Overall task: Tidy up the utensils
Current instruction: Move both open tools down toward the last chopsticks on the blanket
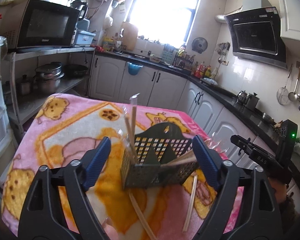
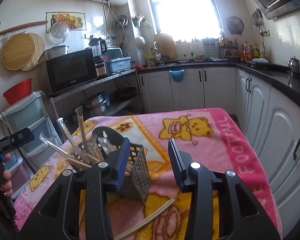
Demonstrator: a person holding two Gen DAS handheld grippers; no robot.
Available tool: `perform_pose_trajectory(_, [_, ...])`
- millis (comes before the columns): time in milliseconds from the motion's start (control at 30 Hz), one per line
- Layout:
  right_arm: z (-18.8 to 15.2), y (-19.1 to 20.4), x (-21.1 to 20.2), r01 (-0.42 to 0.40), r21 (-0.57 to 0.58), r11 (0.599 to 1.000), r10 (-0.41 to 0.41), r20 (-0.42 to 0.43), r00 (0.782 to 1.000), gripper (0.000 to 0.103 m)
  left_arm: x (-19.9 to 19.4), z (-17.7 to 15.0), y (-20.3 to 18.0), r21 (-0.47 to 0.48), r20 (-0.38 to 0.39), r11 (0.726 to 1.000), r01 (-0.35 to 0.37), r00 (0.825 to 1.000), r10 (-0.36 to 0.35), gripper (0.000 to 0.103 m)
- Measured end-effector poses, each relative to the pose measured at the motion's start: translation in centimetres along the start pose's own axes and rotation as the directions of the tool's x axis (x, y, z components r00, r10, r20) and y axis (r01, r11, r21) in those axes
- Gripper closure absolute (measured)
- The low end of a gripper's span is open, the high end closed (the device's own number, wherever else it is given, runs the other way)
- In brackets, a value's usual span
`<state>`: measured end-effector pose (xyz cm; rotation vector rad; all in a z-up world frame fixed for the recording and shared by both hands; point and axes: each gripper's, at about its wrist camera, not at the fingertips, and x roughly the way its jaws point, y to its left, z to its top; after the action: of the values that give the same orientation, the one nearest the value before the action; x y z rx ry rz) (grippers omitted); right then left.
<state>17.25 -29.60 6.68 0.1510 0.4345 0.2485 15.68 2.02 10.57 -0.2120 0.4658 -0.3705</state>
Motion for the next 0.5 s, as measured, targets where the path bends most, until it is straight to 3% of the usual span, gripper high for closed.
perform_pose_trajectory(300, [-1.8,-0.1,-0.4,-0.007,0.009,1.0,0.007,-0.048,0.999,0.059,0.0,-2.5,1.1,-0.019,-0.061,0.999,-0.039,0.997,0.038,0.012])
perform_pose_trajectory(500, [-2.8,0.2,-0.5,-0.013,0.002,1.0,0.013,-0.075,0.997,0.056,0.8,-4.0,1.5,-0.019,-0.107,0.998,-0.058,0.993,0.056,0.011])
